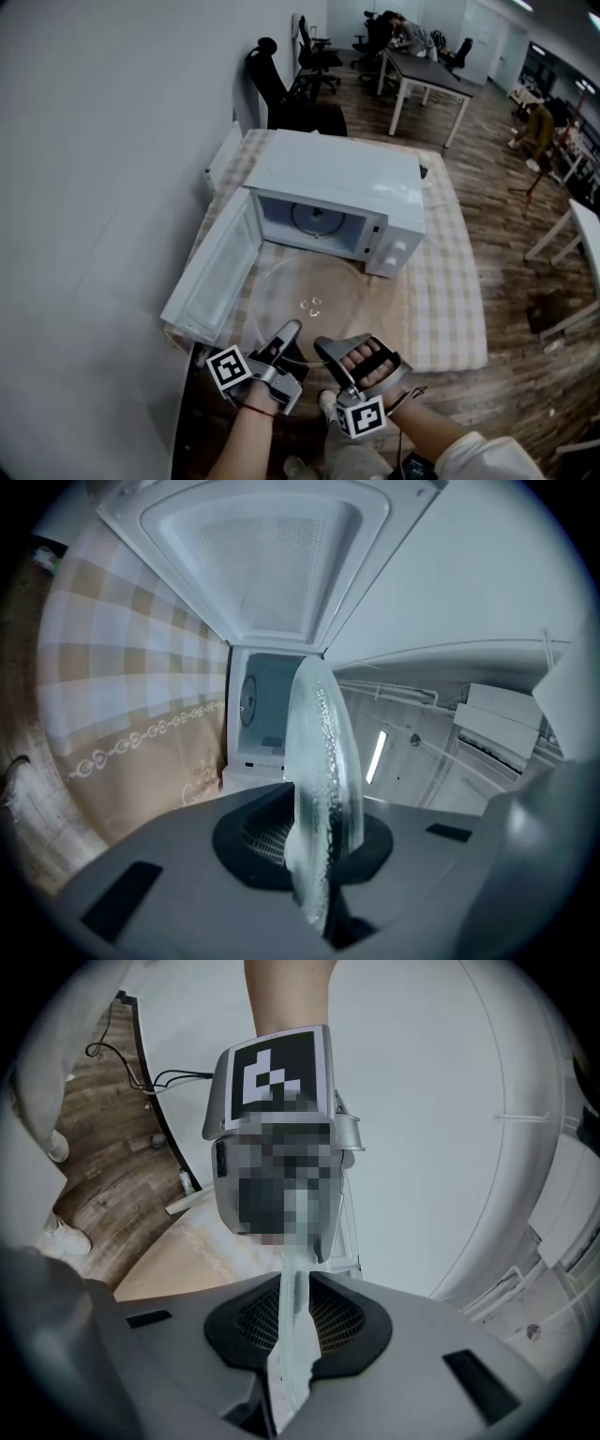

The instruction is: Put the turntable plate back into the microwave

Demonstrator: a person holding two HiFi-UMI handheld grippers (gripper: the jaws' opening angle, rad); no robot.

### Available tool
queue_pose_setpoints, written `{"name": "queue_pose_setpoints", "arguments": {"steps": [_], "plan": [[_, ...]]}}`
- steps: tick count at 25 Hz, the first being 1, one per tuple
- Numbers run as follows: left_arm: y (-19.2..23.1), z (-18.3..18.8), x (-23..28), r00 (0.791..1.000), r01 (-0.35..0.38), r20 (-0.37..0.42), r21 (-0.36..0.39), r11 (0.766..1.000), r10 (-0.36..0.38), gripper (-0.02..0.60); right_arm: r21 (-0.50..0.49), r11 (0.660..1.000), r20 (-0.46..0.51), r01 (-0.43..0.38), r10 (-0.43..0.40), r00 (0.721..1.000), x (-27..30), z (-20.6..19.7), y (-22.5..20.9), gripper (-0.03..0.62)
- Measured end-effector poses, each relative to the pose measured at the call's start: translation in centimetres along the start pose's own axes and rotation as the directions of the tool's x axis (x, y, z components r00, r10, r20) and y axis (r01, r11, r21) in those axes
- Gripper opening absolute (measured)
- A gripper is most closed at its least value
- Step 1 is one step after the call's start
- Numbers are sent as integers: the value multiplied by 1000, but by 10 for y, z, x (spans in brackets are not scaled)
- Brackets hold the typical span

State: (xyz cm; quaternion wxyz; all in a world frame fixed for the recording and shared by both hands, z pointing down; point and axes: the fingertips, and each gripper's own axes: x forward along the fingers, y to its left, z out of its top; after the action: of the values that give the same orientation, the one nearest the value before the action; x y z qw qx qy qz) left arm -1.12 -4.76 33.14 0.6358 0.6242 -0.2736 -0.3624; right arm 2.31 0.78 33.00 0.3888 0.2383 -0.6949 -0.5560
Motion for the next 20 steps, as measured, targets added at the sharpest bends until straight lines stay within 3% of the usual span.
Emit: {"name": "queue_pose_setpoints", "arguments": {"steps": [20], "plan": [[58, 69, 75, 1000, -6, -17, 12, 1000, 6, 17, 5, 1000, -16, -9, 9, 1000, 98, -61, 27, 60]]}}
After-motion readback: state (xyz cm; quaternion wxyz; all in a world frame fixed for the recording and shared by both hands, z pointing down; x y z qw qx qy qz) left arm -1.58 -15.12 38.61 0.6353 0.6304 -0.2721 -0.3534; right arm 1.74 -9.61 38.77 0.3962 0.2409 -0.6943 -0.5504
